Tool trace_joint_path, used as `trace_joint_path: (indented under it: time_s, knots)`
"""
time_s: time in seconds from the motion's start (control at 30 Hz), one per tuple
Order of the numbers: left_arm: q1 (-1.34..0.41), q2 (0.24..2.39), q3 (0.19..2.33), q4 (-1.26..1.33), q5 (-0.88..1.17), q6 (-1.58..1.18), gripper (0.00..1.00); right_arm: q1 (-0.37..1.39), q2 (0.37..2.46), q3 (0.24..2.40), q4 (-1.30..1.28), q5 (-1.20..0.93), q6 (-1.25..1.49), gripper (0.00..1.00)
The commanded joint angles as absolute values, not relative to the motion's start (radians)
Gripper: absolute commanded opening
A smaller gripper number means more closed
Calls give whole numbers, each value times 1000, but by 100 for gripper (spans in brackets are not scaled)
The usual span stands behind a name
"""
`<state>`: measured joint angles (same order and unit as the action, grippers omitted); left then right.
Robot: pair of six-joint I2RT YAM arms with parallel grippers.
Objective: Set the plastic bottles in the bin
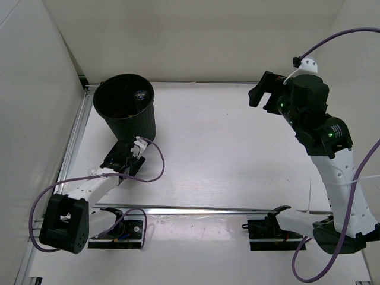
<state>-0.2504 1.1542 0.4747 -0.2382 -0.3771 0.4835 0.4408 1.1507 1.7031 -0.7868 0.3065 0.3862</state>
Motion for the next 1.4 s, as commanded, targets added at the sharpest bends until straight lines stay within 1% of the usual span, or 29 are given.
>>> trace_joint_path:
  time_s: [0.0, 0.2, 0.23, 0.3, 0.33, 0.37, 0.4, 0.47, 0.5, 0.57, 0.7, 0.73, 0.77, 0.9, 1.03, 1.07, 1.13, 1.17, 1.2, 1.3, 1.33, 1.37]
  knots:
    - [-247, 1163, 476, -218, -308, 453, 100, 440, 1127, 1695, -775, 304, 370, 100]
    - [-247, 1183, 497, -218, -235, 431, 100, 440, 1127, 1684, -775, 304, 370, 100]
    - [-247, 1183, 508, -230, -235, 422, 97, 440, 1127, 1684, -775, 304, 370, 100]
    - [-247, 1183, 538, -274, -152, 411, 89, 440, 1127, 1675, -775, 314, 370, 100]
    - [-247, 1171, 549, -290, -125, 384, 58, 440, 1127, 1675, -775, 324, 370, 100]
    - [-256, 1170, 549, -302, -108, 367, 42, 440, 1118, 1666, -775, 324, 370, 100]
    - [-271, 1170, 560, -302, -107, 350, 31, 440, 1118, 1666, -775, 324, 379, 100]
    - [-296, 1180, 560, -313, -107, 325, 16, 440, 1118, 1657, -765, 334, 379, 100]
    - [-328, 1180, 560, -324, -107, 313, 15, 440, 1118, 1657, -765, 334, 379, 100]
    - [-368, 1167, 589, -345, -117, 290, 11, 440, 1118, 1657, -765, 334, 379, 100]
    - [-454, 1157, 684, -422, -101, 247, 11, 440, 1118, 1657, -756, 356, 379, 100]
    - [-465, 1148, 737, -436, -71, 247, 11, 440, 1118, 1657, -756, 356, 379, 100]
    - [-475, 1147, 765, -463, 5, 247, 11, 440, 1118, 1657, -756, 356, 379, 100]
    - [-573, 1137, 919, -483, 136, 247, 11, 440, 1127, 1657, -756, 367, 379, 100]
    - [-636, 1149, 1099, -483, 242, 256, 11, 440, 1138, 1666, -756, 367, 388, 100]
    - [-646, 1158, 1185, -483, 262, 256, 11, 440, 1149, 1666, -756, 367, 388, 100]
    - [-646, 1193, 1270, -483, 293, 256, 11, 440, 1149, 1666, -756, 367, 397, 100]
    - [-646, 1224, 1364, -483, 293, 256, 11, 440, 1158, 1666, -756, 367, 397, 100]
    - [-646, 1239, 1412, -483, 278, 256, 11, 440, 1158, 1666, -756, 367, 397, 100]
    - [-634, 1316, 1606, -483, 108, 265, 11, 440, 1158, 1666, -756, 367, 417, 100]
    - [-589, 1337, 1650, -483, 27, 253, 11, 440, 1158, 1666, -756, 367, 417, 100]
    - [-559, 1357, 1731, -483, -4, 242, 11, 430, 1158, 1666, -756, 367, 417, 100]
